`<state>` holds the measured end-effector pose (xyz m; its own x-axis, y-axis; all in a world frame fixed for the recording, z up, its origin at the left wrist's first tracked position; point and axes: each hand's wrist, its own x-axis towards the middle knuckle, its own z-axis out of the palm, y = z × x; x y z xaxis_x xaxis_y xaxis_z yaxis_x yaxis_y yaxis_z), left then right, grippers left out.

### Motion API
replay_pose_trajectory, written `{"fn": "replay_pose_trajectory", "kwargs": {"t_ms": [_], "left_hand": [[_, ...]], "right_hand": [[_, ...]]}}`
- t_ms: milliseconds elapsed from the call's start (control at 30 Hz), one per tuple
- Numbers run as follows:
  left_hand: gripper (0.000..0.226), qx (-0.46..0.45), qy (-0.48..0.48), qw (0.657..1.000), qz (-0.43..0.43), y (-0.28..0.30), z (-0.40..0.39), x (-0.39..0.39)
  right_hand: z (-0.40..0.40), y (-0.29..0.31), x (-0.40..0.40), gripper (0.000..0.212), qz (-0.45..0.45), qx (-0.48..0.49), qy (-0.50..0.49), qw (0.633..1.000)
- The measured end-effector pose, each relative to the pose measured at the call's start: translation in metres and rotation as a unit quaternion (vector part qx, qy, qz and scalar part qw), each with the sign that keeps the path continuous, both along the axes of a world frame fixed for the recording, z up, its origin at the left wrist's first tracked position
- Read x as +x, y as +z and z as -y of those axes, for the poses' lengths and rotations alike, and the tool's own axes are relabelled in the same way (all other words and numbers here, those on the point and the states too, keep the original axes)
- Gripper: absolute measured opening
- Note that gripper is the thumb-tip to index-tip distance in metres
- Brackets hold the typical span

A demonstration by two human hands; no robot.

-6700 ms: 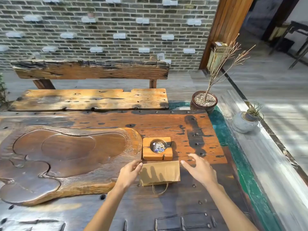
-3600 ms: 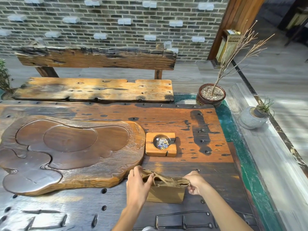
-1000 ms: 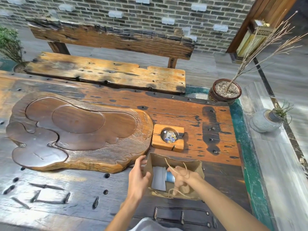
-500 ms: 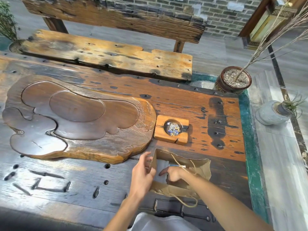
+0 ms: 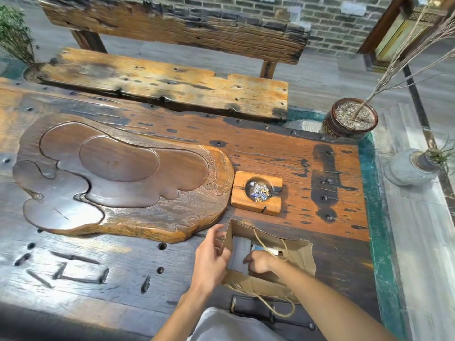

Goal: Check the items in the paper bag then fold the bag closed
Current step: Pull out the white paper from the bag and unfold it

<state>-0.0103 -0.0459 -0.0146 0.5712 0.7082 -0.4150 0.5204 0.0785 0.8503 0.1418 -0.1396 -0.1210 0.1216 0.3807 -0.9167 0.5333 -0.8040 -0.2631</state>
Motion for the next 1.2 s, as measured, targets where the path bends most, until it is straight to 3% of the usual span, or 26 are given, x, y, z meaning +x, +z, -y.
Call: {"fn": "replay_pose_trajectory", "kwargs": {"t_ms": [100,267,467,567,900,1200], "left_hand": [[0.059,0.001,-0.005,1.000,-0.007,-0.001,0.001,-0.002],[0.059,-0.004,-0.003,1.000,-0.014,-0.002,0.003,-0.002],[0.058,0.004,-0.008,1.000,-0.020,-0.006,0.003,0.002],[0.058,0.012,-0.012,1.000,-0.017,-0.008,0.002,0.003],[0.055,0.015,-0.024,1.000,0.004,-0.006,0.006,0.002],[0.054,0.044,-0.053,0.998,0.011,-0.005,0.007,0.005]], "right_hand": [[0.000,-0.009,-0.001,0.059,-0.012,-0.015,0.059,0.998],[-0.005,-0.033,-0.007,0.057,0.026,-0.051,0.104,0.993],[-0.005,-0.029,-0.010,0.037,0.056,-0.058,0.100,0.992],[0.000,-0.037,-0.005,0.044,0.053,-0.041,0.083,0.994],[0.010,0.068,0.003,0.036,0.035,0.060,-0.039,0.997],[0.043,0.162,0.018,0.023,-0.006,0.168,-0.156,0.973]]}}
